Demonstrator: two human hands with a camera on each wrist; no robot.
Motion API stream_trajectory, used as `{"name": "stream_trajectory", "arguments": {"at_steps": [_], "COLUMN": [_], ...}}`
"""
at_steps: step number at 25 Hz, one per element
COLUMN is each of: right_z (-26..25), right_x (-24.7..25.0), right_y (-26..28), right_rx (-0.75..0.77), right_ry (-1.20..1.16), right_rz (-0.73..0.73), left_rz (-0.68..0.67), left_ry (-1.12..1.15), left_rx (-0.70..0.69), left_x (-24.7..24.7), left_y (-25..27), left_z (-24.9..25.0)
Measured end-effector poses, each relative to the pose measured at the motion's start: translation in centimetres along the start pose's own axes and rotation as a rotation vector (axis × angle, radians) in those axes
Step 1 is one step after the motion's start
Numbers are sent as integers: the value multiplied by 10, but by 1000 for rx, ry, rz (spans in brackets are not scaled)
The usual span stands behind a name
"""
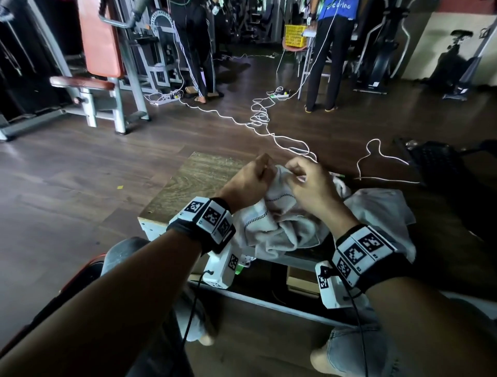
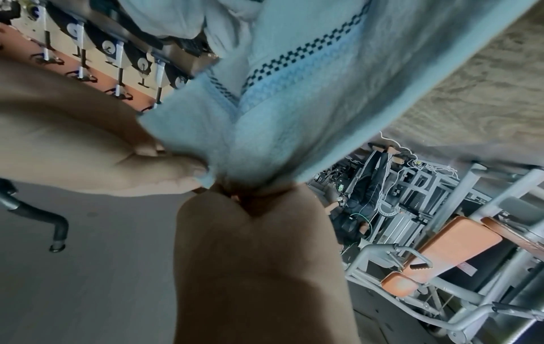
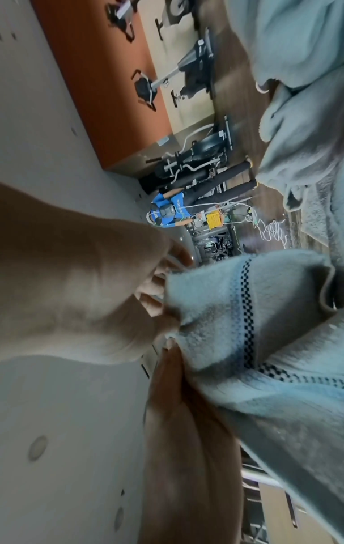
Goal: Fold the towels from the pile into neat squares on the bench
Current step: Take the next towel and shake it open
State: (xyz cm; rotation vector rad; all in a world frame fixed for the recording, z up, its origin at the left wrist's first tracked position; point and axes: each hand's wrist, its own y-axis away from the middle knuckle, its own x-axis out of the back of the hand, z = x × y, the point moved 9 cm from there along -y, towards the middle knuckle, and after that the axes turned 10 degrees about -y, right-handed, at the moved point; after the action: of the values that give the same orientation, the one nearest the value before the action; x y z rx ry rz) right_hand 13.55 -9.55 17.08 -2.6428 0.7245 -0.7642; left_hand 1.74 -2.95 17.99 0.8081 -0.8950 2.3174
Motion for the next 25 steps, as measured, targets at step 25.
{"name": "stream_trajectory", "arguments": {"at_steps": [25], "right_z": [52], "right_x": [-45], "right_y": [-92], "right_rx": [76], "right_ry": [368], "right_rz": [-281], "left_rz": [-239], "left_ry": [-218], "left_rx": [116], "left_x": [-26], "left_y": [-77], "left_z": [-117]}}
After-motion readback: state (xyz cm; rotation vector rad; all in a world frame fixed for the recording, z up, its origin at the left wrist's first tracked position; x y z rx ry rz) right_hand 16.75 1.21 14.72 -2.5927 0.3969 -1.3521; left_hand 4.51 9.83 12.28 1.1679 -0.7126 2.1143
